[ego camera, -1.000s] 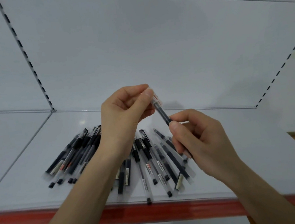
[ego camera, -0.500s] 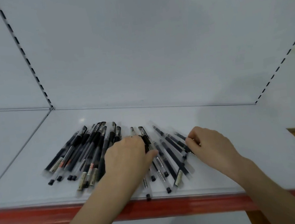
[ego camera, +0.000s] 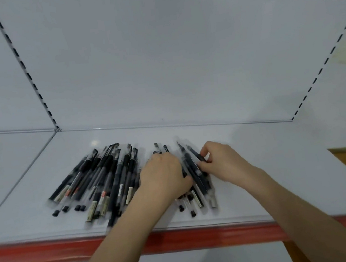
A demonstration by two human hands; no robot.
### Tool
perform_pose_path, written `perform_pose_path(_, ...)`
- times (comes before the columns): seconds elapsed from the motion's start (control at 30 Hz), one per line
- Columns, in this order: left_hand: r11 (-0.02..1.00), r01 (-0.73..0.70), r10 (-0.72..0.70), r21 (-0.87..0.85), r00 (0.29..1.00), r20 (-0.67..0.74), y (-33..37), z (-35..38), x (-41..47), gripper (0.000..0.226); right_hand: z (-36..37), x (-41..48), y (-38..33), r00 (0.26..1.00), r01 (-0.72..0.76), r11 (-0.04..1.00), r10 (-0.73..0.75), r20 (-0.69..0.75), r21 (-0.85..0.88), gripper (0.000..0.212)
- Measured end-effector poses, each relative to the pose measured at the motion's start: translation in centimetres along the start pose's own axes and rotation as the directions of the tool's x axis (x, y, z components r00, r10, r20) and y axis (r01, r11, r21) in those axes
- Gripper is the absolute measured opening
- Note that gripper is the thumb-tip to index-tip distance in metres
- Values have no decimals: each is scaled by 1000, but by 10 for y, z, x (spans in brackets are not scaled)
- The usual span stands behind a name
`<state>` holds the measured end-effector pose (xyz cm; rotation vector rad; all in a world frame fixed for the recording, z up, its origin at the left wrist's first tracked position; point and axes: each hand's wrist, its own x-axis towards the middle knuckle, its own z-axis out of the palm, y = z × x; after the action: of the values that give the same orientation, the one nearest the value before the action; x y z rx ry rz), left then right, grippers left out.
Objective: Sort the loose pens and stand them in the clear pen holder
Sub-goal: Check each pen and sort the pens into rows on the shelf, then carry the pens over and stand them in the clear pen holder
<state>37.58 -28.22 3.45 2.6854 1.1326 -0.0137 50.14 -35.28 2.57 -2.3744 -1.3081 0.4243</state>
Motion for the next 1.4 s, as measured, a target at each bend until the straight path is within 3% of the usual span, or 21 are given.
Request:
perform_pose_path(0.1,1000,29,-29,-10,1000,13,2,-5,3,42,-2,10,0,999,10,996,-14,-50,-85,18)
perform_pose_path(0.23,994,76,-70,72,994,-81,-3,-4,7,25,-1,14,3,998,16,995,-21,-56,-97,26)
perform_pose_path(0.37,987,58,-45,147,995,-93,-4,-1,10,25,-1,10,9,996,-5,993,-6,-91,-118,33)
perform_pose_path(0.43,997,76,-74,13,993,-96,-8,0,13,19,-4,6,12,992,13,998,-21,-125,-60,32)
perform_pose_path(0.5,959,90,-125,-270,985,-117,-16,-2,16,5,-10,1,12,983,44,995,-28,-180,87,26)
perform_pose_path(0.57,838,39,-139,-544,980,-143,-21,-4,15,12,-20,-5,8,972,98,950,-27,-233,297,20)
perform_pose_path(0.67,499,-52,-158,-865,976,-151,-19,-14,-4,15,-34,-16,-5,975,160,763,-22,-222,627,13)
perform_pose_path(0.73,286,-66,-150,-956,982,-113,-16,-18,-20,21,-39,-24,-16,977,185,624,-35,-209,759,9)
perform_pose_path(0.8,158,-79,-144,-984,984,-102,-16,-18,-32,23,-40,-32,-27,979,196,524,-59,-195,829,6)
perform_pose_path(0.9,37,-95,-91,-995,991,-98,-17,-20,-51,17,-33,-38,-41,979,204,499,-124,-163,842,6)
perform_pose_path(1.07,66,-139,-80,-988,986,-144,-35,-22,-73,15,-16,-39,-68,968,204,515,-233,-93,832,9)
perform_pose_path(1.2,53,-158,-123,-986,979,-164,-62,-23,-87,10,-1,-36,-96,969,172,430,-234,-75,886,9)
perform_pose_path(1.4,86,-190,-314,-978,926,-207,-147,-30,-134,17,57,-40,-180,964,115,354,-264,-18,928,9)
